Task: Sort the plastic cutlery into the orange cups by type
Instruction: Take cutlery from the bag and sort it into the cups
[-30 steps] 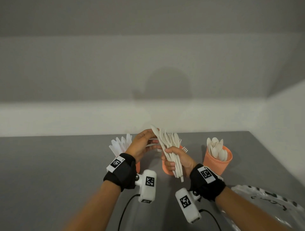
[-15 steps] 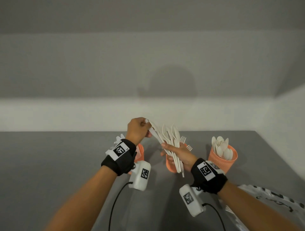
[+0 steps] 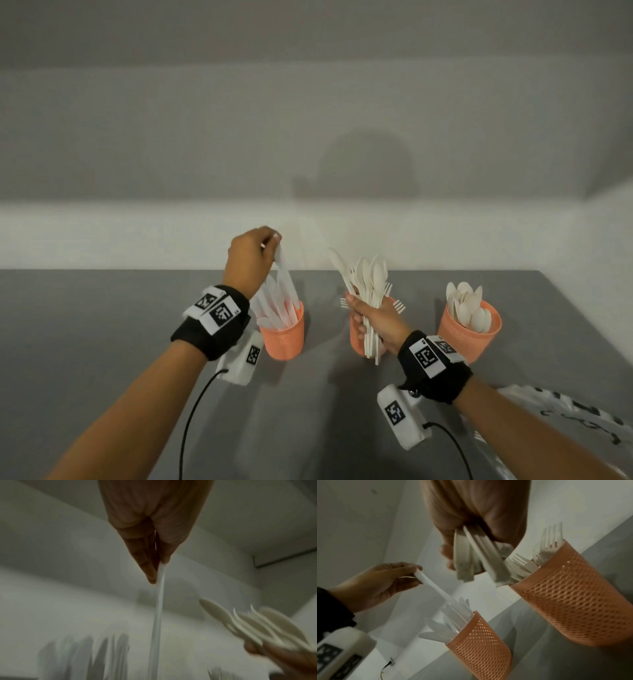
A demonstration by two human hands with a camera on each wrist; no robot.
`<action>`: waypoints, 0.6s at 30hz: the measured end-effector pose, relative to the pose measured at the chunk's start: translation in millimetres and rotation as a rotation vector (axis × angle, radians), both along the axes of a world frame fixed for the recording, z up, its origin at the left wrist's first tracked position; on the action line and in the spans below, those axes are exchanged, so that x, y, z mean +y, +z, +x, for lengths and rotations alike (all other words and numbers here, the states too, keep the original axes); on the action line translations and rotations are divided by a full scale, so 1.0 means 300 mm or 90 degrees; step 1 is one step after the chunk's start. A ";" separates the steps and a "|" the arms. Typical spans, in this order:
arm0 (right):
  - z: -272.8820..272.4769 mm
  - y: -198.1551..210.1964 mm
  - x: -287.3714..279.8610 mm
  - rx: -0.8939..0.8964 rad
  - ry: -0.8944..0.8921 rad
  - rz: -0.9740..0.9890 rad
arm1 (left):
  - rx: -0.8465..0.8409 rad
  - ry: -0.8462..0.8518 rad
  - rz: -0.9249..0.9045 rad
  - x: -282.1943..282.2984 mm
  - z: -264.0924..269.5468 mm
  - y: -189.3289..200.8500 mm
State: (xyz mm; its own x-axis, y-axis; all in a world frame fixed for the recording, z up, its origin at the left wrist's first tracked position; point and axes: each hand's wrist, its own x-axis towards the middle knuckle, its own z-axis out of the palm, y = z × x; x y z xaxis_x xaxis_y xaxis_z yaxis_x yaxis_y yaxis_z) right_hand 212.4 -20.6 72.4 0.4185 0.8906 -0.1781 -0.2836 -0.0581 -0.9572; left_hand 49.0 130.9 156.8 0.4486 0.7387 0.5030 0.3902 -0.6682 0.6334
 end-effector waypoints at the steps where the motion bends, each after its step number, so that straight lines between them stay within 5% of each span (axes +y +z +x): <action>1: -0.002 -0.002 0.002 -0.028 0.000 0.007 | 0.028 0.001 0.014 -0.005 0.001 -0.030; 14: -0.002 -0.008 0.005 -0.016 -0.018 -0.014 | 0.352 0.060 0.120 -0.067 0.025 -0.227; 18: -0.004 -0.001 -0.005 0.027 -0.013 -0.014 | 0.268 0.058 0.237 -0.079 0.046 -0.183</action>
